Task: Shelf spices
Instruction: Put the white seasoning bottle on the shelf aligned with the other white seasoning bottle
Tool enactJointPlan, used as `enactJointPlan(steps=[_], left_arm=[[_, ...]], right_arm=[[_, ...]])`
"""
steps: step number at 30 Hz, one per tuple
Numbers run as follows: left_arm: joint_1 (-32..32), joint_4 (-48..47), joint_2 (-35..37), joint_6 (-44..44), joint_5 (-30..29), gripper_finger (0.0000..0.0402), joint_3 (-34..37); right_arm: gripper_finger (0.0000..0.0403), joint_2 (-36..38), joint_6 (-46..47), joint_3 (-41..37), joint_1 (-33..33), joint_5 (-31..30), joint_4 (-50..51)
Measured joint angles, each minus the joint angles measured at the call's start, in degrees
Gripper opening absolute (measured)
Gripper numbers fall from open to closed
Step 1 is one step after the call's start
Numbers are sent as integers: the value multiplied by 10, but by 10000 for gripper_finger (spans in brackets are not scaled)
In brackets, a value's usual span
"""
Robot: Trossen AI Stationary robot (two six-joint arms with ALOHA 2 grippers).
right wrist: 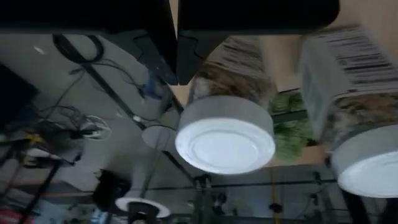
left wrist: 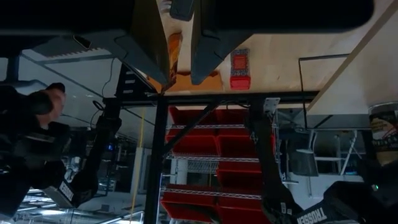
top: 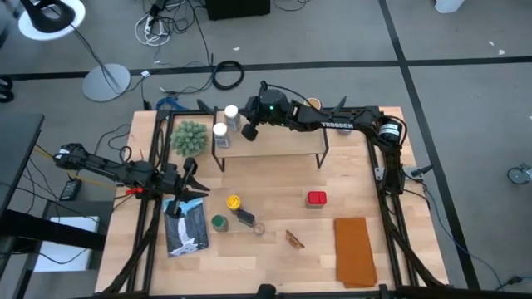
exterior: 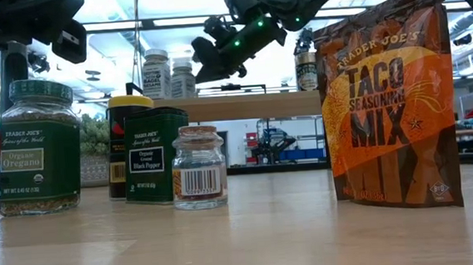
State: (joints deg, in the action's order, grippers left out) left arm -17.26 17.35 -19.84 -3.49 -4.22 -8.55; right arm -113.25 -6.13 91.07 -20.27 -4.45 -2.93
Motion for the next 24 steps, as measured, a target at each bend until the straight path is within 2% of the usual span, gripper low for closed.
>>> enactJointPlan(steps=[5,12,14,18,24], left_arm=[[0,0,0,1,0,69,0],[0,0,0,1,0,69,0],[0,0,0,1,0,69,0],[0,-1,0,-1,0,69,0],[0,-2,0,-2,5,69,0]], right_arm=[[0,0,-25,0,0,47,-5],[0,0,-43,0,0,51,-20],[0,0,-38,0,0,42,-16],[0,7,-5,-1,1,-24,24],[0,48,69,-1,21,-34,124]])
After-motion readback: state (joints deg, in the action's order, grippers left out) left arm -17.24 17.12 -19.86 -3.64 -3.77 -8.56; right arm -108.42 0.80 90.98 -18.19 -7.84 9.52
